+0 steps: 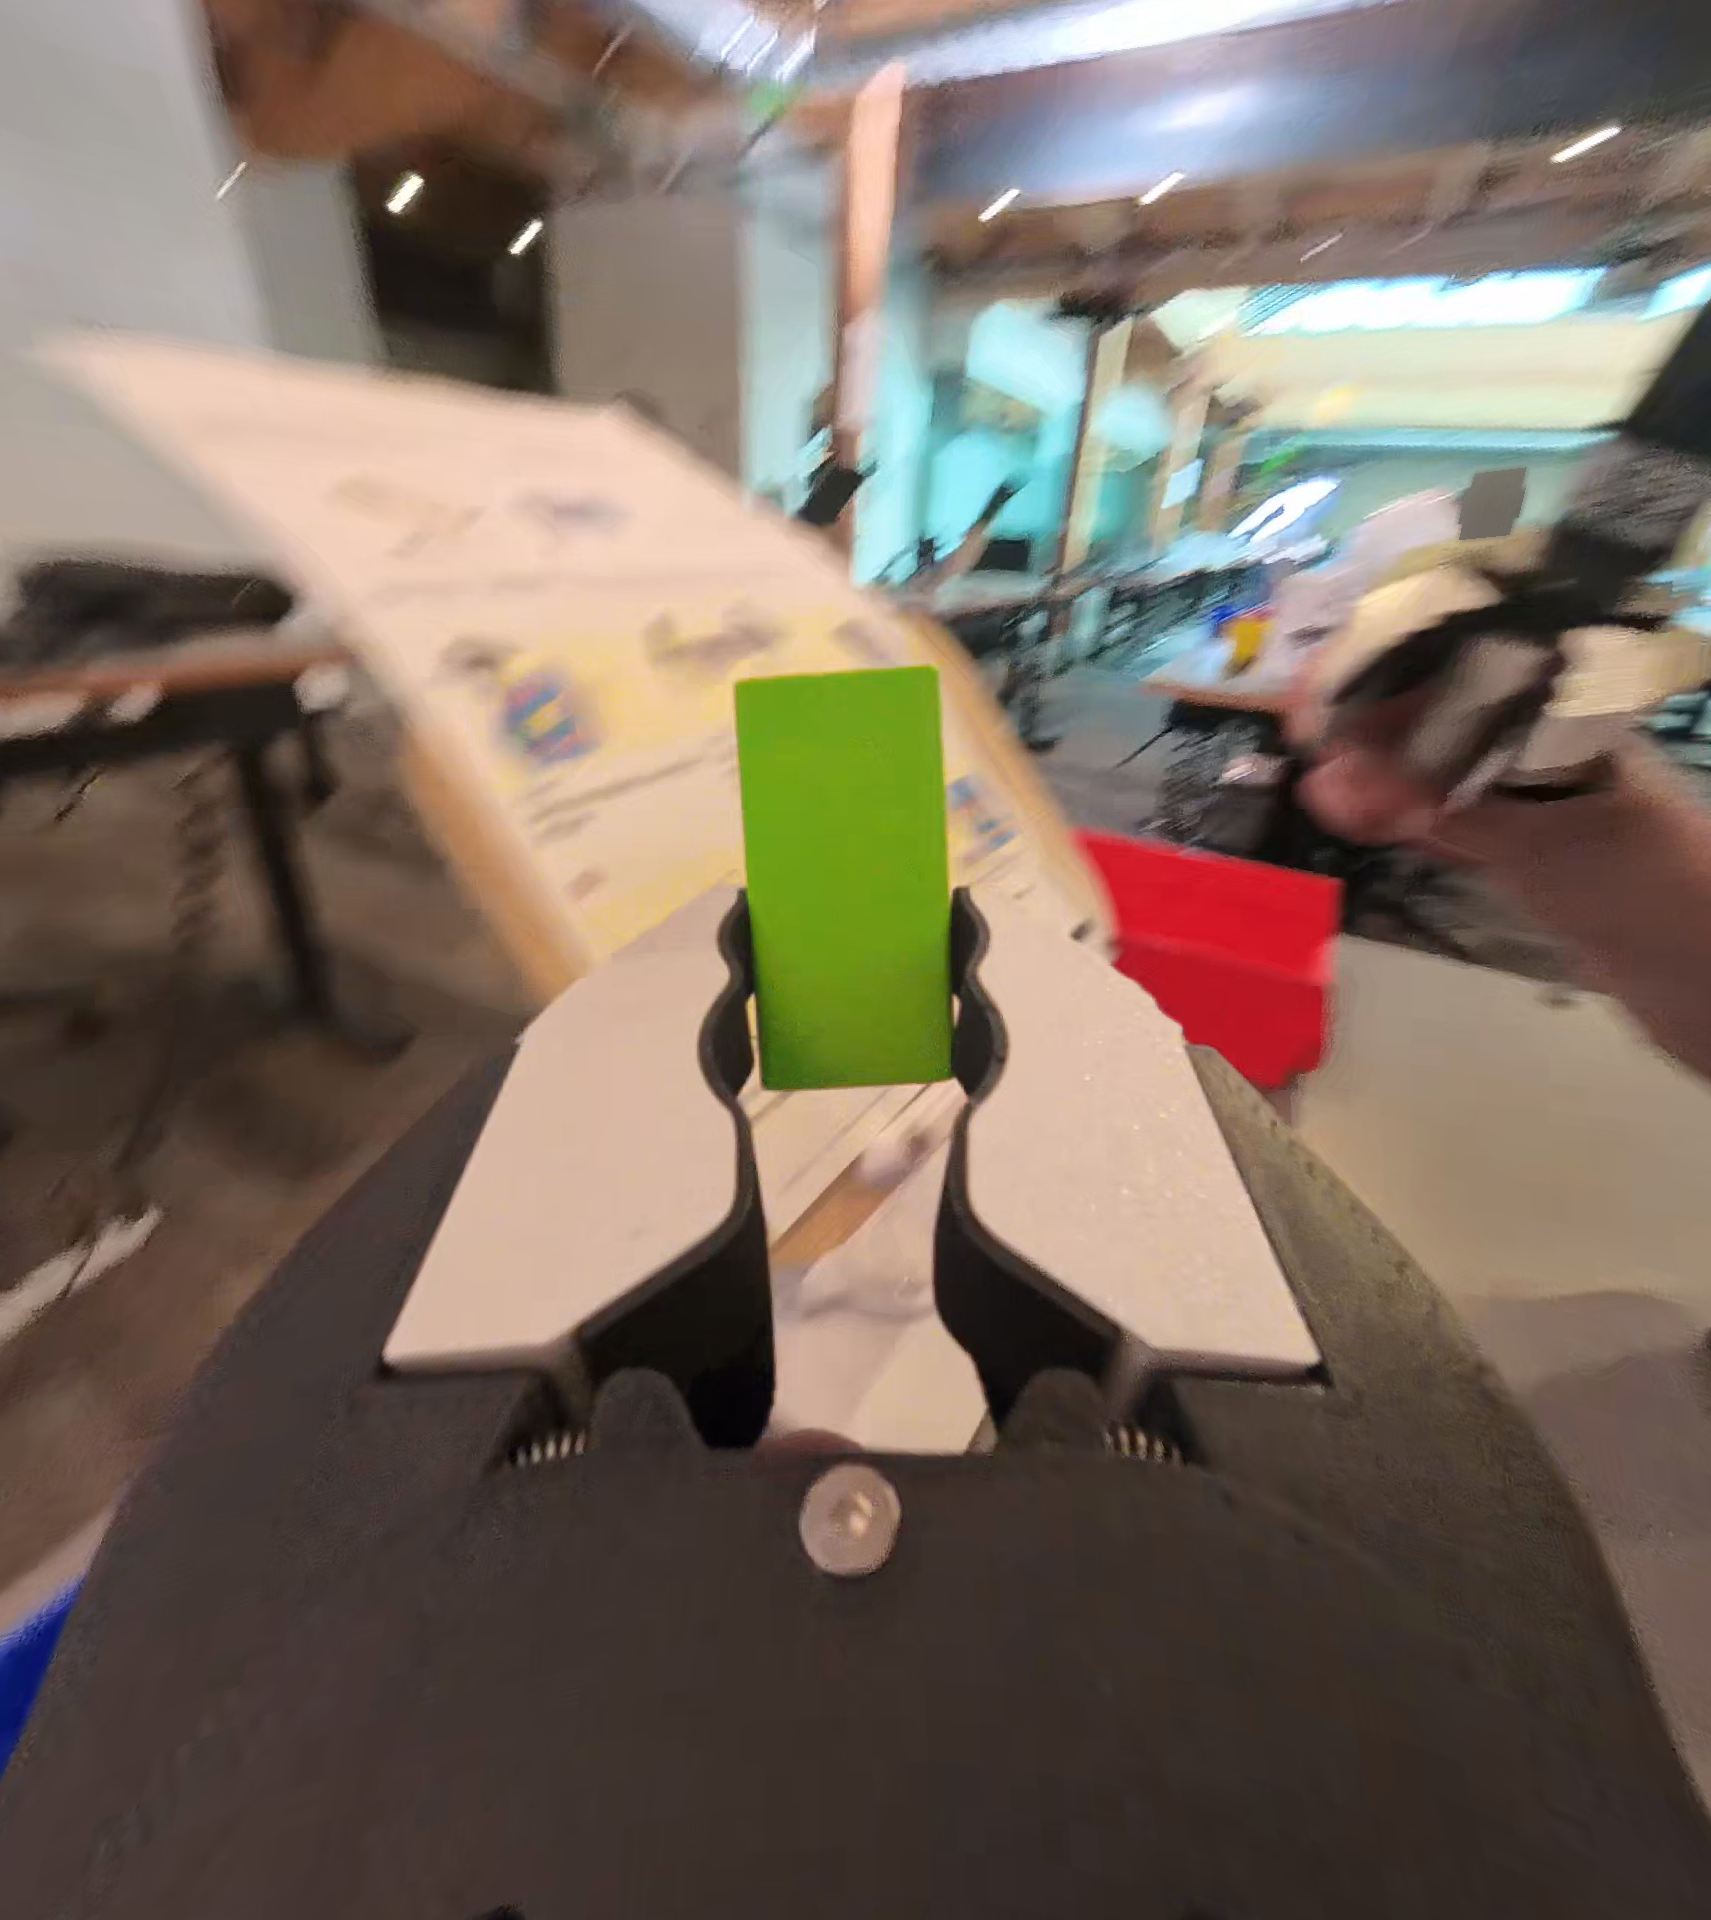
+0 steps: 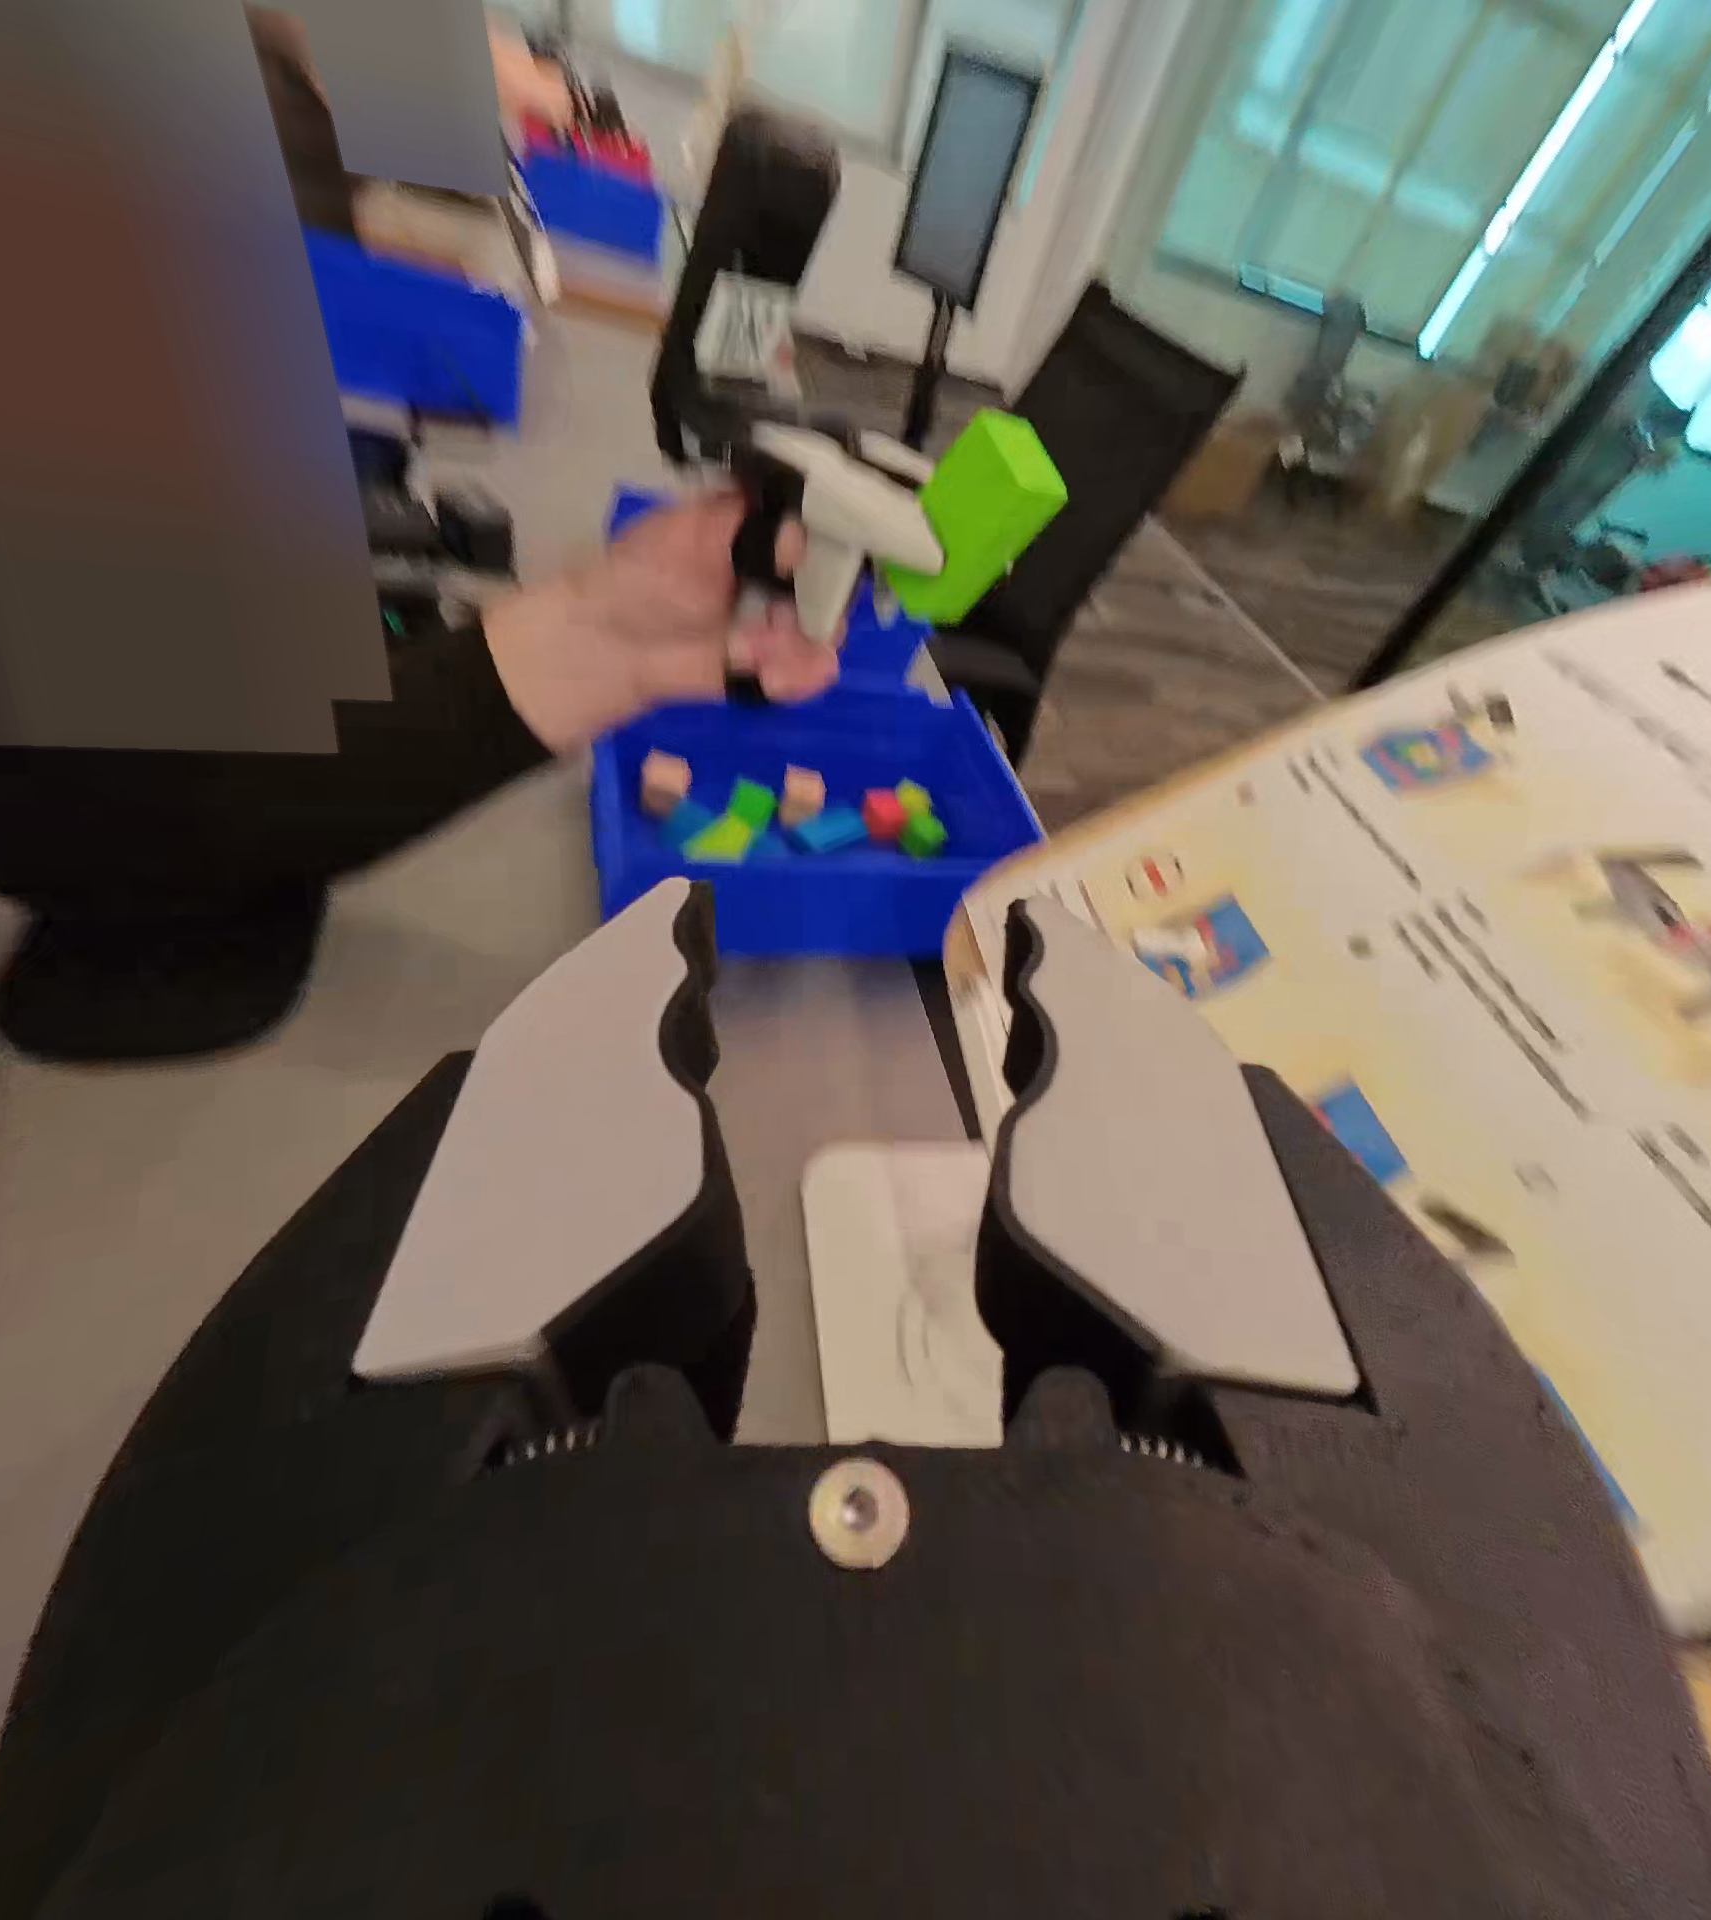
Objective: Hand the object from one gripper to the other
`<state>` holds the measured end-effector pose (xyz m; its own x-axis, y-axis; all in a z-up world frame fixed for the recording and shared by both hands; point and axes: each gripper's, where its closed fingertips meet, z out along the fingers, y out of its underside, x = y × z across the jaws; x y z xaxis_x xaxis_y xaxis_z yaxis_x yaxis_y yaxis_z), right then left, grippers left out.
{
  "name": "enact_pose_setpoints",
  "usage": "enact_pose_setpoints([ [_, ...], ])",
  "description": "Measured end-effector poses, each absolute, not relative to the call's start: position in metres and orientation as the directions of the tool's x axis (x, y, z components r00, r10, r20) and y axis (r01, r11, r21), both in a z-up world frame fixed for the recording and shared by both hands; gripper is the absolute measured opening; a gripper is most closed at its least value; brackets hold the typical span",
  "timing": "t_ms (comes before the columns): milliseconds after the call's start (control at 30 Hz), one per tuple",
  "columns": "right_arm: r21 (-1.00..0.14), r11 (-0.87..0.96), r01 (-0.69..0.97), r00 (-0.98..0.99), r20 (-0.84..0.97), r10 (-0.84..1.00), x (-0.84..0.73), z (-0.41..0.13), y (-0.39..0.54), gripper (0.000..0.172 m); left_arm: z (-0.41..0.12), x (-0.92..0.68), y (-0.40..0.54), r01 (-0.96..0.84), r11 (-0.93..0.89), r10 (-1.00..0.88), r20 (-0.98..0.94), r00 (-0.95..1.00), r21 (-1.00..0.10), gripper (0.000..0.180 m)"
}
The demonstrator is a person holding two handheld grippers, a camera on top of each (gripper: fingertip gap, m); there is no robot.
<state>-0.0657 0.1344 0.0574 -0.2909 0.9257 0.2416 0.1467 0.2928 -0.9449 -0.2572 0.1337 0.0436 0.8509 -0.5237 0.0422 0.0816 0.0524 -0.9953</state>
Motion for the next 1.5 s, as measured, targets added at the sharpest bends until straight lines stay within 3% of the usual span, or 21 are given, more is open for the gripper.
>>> enact_pose_setpoints([
  [100, -0.99, 0.144, 0.007, -0.361, 0.132, 0.923, -0.097, 0.078, 0.115, 0.058, 0.07, -0.203, 0.116, 0.16, 0.179, -0.694, -0.009, 0.72, -0.971, 0.035],
  [300, -0.996, -0.01, -0.084, -0.437, 0.027, 0.899, -0.139, 0.081, 0.106, 0.061, 0.075, -0.151, 0.107, 0.243, 0.198, -0.82, -0.024, 0.572, -0.949, 0.035],
  [700, -0.991, -0.075, -0.111, -0.513, -0.007, 0.859, -0.153, 0.083, 0.097, 0.032, 0.067, -0.132, 0.111, 0.239, 0.188, -0.843, -0.032, 0.537, -0.953, 0.035],
  [900, -0.988, -0.087, -0.128, -0.515, -0.008, 0.857, -0.147, 0.091, 0.096, 0.032, 0.074, -0.129, 0.108, 0.253, 0.214, -0.832, -0.04, 0.553, -0.943, 0.035],
  [933, -0.986, -0.085, -0.145, -0.507, 0.0, 0.862, -0.141, 0.096, 0.098, 0.032, 0.078, -0.132, 0.106, 0.266, 0.228, -0.822, -0.039, 0.568, -0.936, 0.046],
  [1000, -0.989, -0.055, -0.137, -0.462, 0.015, 0.887, -0.122, 0.106, 0.109, 0.033, 0.082, -0.14, 0.105, 0.234, 0.246, -0.79, -0.055, 0.61, -0.941, 0.046],
  [1100, -0.999, 0.033, 0.008, -0.276, 0.029, 0.961, -0.081, 0.106, 0.153, 0.032, 0.091, -0.162, 0.099, 0.188, 0.309, -0.72, -0.101, 0.686, -0.932, 0.024],
  [1200, -0.952, 0.079, 0.295, 0.051, 0.098, 0.994, -0.022, 0.081, 0.232, 0.032, 0.096, -0.181, 0.093, 0.187, 0.349, -0.684, -0.113, 0.721, -0.918, 0.0],
  [1333, -0.787, -0.145, 0.6, 0.344, 0.09, 0.935, 0.07, 0.021, 0.319, 0.032, 0.093, -0.195, 0.099, 0.188, 0.325, -0.658, -0.079, 0.749, -0.927, 0.0],
  [1500, -0.452, -0.495, 0.741, 0.589, 0.085, 0.804, 0.176, -0.084, 0.386, 0.032, 0.089, -0.196, 0.102, 0.176, 0.293, -0.657, -0.065, 0.751, -0.94, 0.0],
])
